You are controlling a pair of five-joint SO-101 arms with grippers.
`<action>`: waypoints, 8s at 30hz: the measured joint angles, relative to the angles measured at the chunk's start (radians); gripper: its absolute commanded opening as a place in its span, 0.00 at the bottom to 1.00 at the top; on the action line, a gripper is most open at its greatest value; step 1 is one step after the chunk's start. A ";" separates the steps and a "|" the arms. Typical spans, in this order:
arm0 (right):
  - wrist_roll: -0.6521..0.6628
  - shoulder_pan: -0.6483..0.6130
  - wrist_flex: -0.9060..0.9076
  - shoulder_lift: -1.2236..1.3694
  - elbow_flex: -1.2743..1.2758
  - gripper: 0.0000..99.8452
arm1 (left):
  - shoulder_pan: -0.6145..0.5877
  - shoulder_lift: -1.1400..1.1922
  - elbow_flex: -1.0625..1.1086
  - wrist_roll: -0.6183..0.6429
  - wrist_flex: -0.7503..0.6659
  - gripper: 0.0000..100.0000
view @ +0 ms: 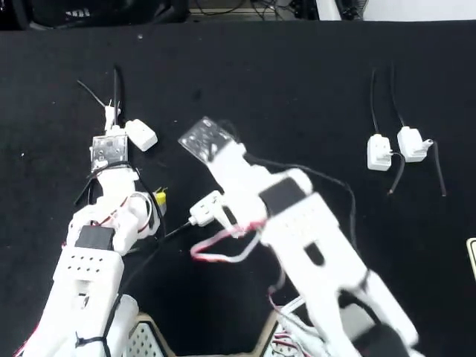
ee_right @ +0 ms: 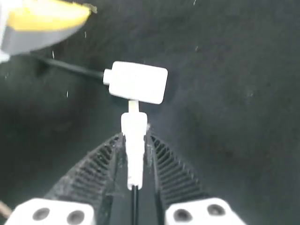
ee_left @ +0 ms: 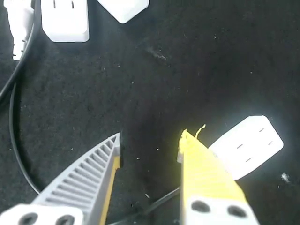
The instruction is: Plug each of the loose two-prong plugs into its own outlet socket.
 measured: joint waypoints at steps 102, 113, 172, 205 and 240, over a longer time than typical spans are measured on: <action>0.029 0.068 0.399 0.947 -0.875 0.01 | -0.008 0.000 0.011 0.000 -0.003 0.20; 0.035 0.071 0.399 1.037 -0.937 0.01 | -0.008 0.000 0.011 0.000 -0.003 0.20; 0.144 0.244 -0.133 0.319 -0.086 0.01 | -0.008 0.000 0.011 0.000 -0.003 0.20; 0.301 0.394 -0.390 0.238 0.425 0.08 | -0.008 0.000 0.011 0.000 -0.003 0.20; -0.044 -0.219 -0.779 -0.101 0.557 0.01 | -0.008 -0.628 0.216 0.028 0.114 0.20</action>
